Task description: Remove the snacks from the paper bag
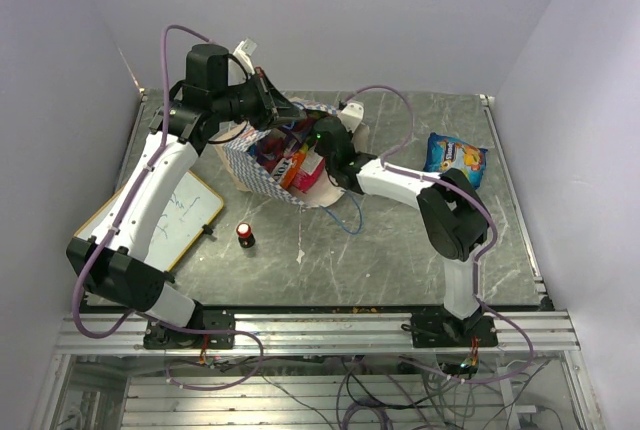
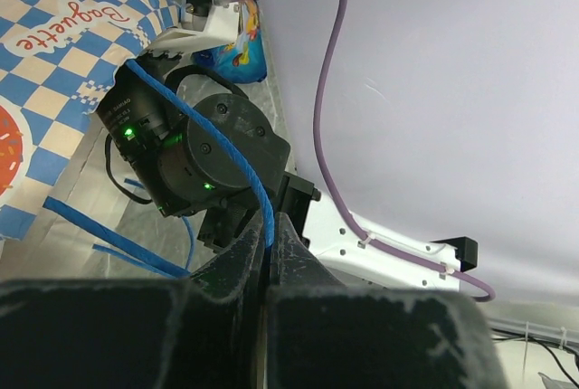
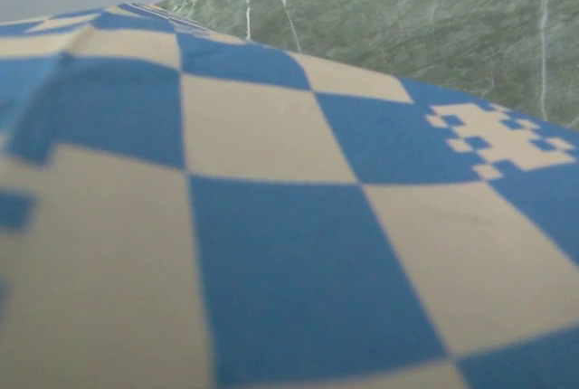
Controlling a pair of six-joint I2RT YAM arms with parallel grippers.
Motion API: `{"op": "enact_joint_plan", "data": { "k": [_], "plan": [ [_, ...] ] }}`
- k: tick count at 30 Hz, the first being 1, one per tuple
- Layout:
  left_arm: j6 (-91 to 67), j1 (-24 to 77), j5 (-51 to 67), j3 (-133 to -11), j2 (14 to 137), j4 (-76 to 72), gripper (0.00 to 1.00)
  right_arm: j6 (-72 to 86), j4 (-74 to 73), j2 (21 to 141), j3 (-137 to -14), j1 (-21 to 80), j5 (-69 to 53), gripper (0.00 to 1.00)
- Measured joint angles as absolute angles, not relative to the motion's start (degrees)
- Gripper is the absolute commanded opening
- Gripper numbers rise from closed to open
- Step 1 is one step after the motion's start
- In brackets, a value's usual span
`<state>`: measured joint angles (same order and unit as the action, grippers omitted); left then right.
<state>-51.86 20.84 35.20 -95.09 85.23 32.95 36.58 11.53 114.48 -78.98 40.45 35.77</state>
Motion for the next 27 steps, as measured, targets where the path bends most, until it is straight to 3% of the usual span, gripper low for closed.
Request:
{"op": "enact_joint_plan", "data": {
  "k": [10, 27],
  "plan": [
    [-53.47, 19.2, 34.98, -94.72, 84.58, 32.45, 0.07, 41.6, 4.62, 112.03, -81.17, 40.12, 31.27, 0.0],
    [-56.05, 16.27, 32.36, -91.5, 82.41, 29.76, 0.07, 49.71, -21.87, 110.02, -100.2, 40.58, 27.49, 0.0]
  ]
}}
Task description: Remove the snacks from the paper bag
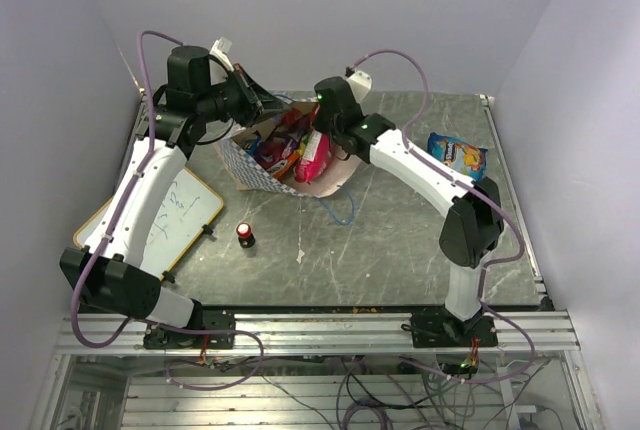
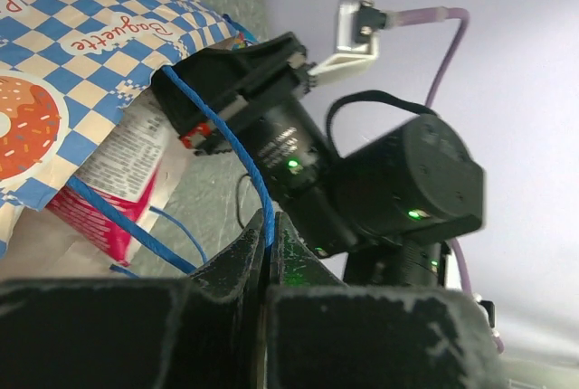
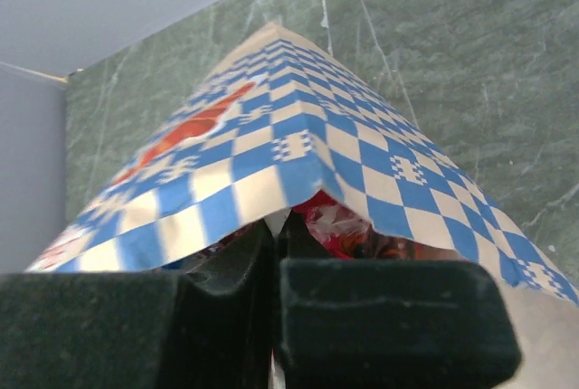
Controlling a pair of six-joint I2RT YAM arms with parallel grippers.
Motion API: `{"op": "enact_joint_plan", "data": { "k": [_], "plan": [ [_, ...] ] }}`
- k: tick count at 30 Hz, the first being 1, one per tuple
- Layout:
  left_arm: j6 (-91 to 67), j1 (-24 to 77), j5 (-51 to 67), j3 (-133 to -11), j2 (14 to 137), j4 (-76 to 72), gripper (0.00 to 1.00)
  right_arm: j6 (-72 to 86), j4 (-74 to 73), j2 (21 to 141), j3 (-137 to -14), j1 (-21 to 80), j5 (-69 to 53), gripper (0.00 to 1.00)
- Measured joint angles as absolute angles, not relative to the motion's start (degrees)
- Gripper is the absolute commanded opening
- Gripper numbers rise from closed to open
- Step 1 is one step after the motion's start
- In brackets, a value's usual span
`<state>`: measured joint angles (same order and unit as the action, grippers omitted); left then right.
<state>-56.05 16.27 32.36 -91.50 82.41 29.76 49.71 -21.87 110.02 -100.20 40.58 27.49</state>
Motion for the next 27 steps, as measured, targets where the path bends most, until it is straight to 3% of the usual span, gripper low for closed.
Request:
{"op": "enact_joint_plan", "data": {
  "k": [15, 27],
  "plan": [
    [-56.86, 15.97, 30.37, -91.5, 82.39, 27.97, 0.07, 47.83, -27.05, 101.12, -104.47, 40.62, 17.39, 0.0],
    [-56.21, 14.0, 30.33, -91.46, 82.5, 27.07, 0.07, 35.86, -27.49, 75.42, -92.6, 40.95, 12.1, 0.0]
  ]
}}
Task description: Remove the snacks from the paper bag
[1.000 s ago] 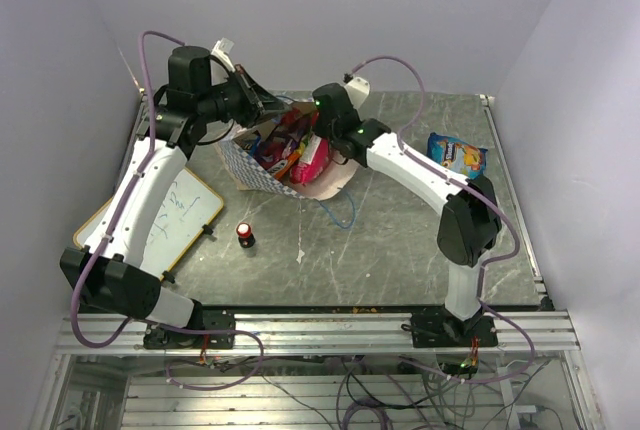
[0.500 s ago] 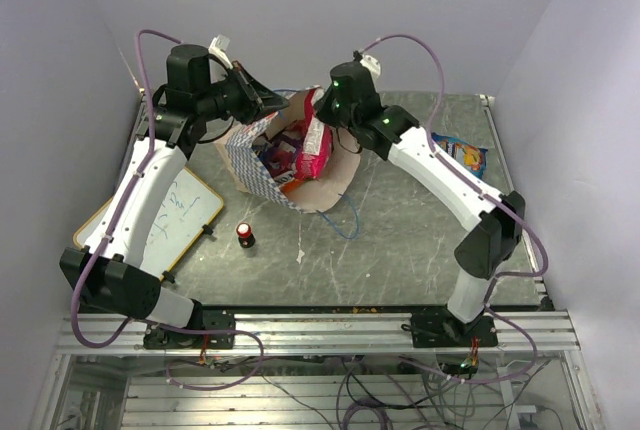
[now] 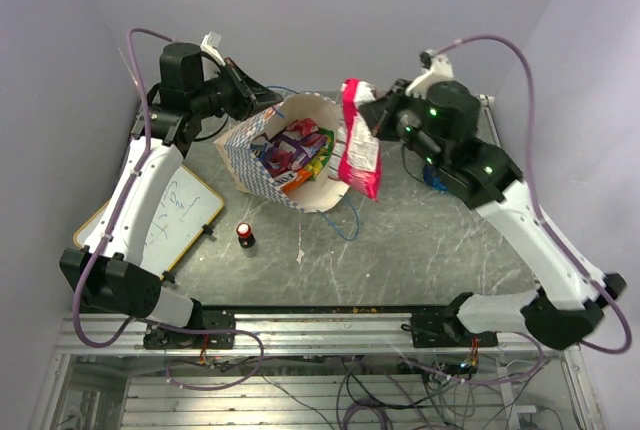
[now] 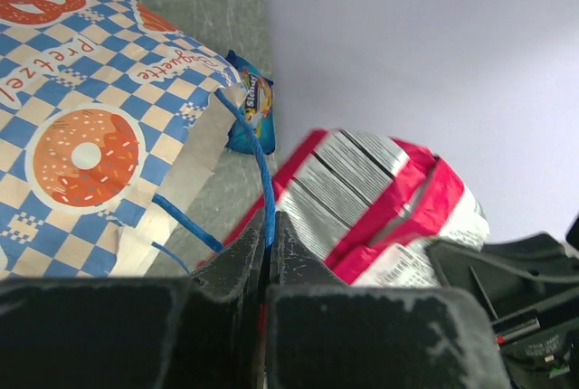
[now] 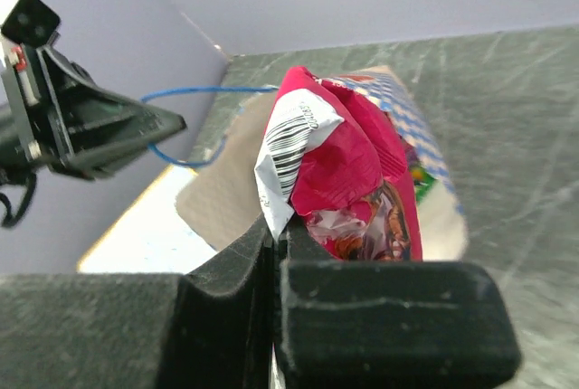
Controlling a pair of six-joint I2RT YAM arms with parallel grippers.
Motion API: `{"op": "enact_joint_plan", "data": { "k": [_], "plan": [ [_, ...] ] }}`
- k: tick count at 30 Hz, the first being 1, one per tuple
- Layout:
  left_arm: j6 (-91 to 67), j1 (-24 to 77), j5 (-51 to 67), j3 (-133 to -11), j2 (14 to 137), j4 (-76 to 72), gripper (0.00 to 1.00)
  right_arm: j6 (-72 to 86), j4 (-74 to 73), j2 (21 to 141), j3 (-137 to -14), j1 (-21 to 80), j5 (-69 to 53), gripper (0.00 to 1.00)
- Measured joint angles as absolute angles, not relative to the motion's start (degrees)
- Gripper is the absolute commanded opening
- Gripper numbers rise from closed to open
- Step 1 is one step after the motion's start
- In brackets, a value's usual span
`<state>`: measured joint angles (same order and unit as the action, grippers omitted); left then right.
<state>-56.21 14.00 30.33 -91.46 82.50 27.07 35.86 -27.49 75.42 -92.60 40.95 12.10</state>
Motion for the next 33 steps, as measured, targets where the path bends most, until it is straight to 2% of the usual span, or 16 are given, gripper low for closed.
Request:
{"op": "enact_joint_plan", "data": {
  "k": [4, 9, 14, 17, 22, 25, 33],
  "plan": [
    [-55.66, 12.69, 31.24, -91.48, 83.15, 26.92, 0.07, 28.97, -30.98, 67.29, -87.94, 40.97, 18.0, 0.0],
    [-55.09, 10.76, 32.86, -91.48, 84.36, 26.85, 0.07, 16.49, -32.47, 58.85, -79.85, 40.93, 35.44, 0.0],
    [-54.78, 9.82, 34.39, -91.48, 84.79, 26.83, 0.07, -4.73, -24.16, 50.28, -64.25, 40.8, 50.7, 0.0],
    [-54.65, 9.78, 35.16, -91.53, 84.88, 26.85, 0.07, -17.78, -17.32, 46.24, -53.63, 39.86, 55.24, 0.0],
    [-54.92, 9.78, 36.71, -91.55, 84.99, 26.7, 0.07, -30.0, -15.68, 43.2, -43.18, 32.8, 55.94, 0.0],
    [-54.85, 9.78, 37.12, -91.57, 84.99, 26.72, 0.07, -31.88, -16.25, 42.33, -40.49, 24.91, 53.41, 0.0],
    [-54.61, 9.78, 37.85, -94.39, 86.3, 26.81, 0.07, -36.64, -16.34, 42.37, -31.66, 11.51, 48.69, 0.0]
  ]
}}
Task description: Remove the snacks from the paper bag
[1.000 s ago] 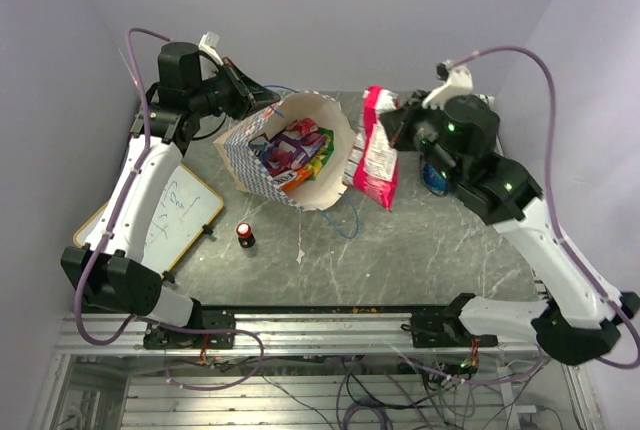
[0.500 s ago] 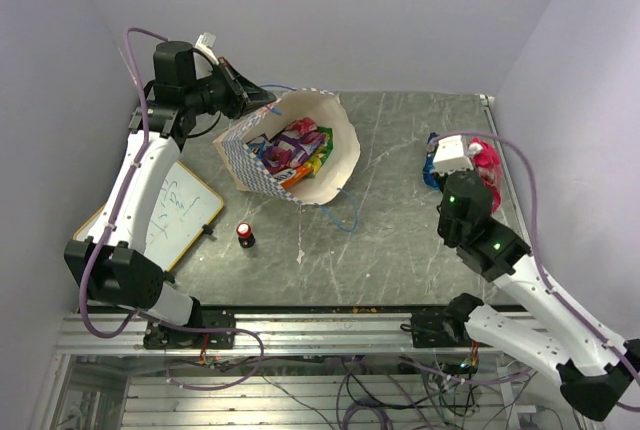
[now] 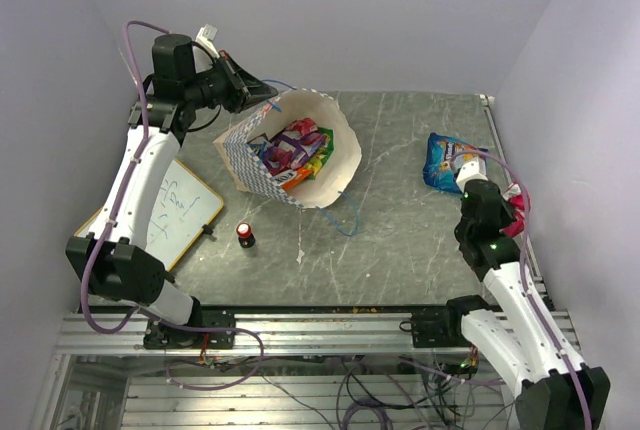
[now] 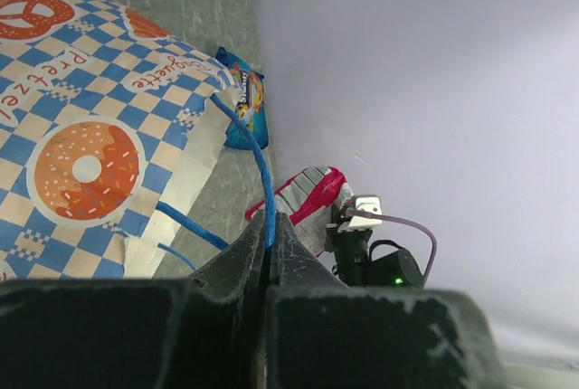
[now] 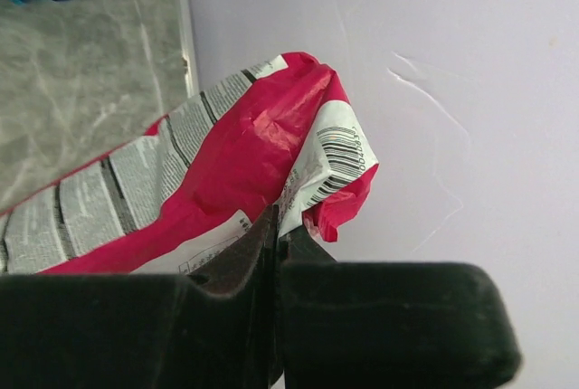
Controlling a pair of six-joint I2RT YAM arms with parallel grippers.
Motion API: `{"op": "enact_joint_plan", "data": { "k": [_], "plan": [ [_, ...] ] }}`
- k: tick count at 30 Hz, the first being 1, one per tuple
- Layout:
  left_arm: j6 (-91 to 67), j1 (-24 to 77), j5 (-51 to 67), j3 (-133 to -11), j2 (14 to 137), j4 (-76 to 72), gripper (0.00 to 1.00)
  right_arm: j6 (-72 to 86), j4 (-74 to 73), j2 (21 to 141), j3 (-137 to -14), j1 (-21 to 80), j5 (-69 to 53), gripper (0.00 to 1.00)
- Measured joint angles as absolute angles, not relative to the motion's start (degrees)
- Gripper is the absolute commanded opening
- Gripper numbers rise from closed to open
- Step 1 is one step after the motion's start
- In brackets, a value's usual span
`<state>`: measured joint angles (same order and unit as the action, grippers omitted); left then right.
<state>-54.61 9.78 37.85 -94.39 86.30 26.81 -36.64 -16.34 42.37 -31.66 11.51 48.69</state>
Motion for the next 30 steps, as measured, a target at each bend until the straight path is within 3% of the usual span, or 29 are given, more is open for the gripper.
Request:
{"op": "enact_joint_plan", "data": {
  "k": [6, 10, 15, 18, 27, 30],
  "plan": [
    [-54.41, 9.78, 38.04, -95.2, 87.15, 26.85, 0.07, -38.37, -21.61, 44.47, -35.42, 8.34, 38.92, 0.0],
    [-54.41, 9.78, 38.22, -95.2, 87.22, 26.83, 0.07, -33.85, -26.5, 49.06, -42.02, 13.58, 24.45, 0.2],
    [-54.43, 9.78, 38.22, -95.2, 87.22, 26.83, 0.07, -29.34, -30.79, 57.12, -42.41, 34.79, 15.16, 0.63],
    [-54.43, 9.74, 38.22, -95.2, 87.22, 26.81, 0.07, -27.64, -32.84, 59.42, -42.35, 38.96, 12.03, 0.77],
    [-54.35, 9.02, 38.13, -95.2, 87.11, 26.87, 0.07, -24.84, -33.1, 49.58, -45.5, 38.98, 11.62, 0.79],
    [-53.93, 8.67, 37.95, -95.2, 86.74, 27.33, 0.07, -24.05, -34.57, 48.21, -48.29, 38.98, 12.67, 0.9]
  ]
}}
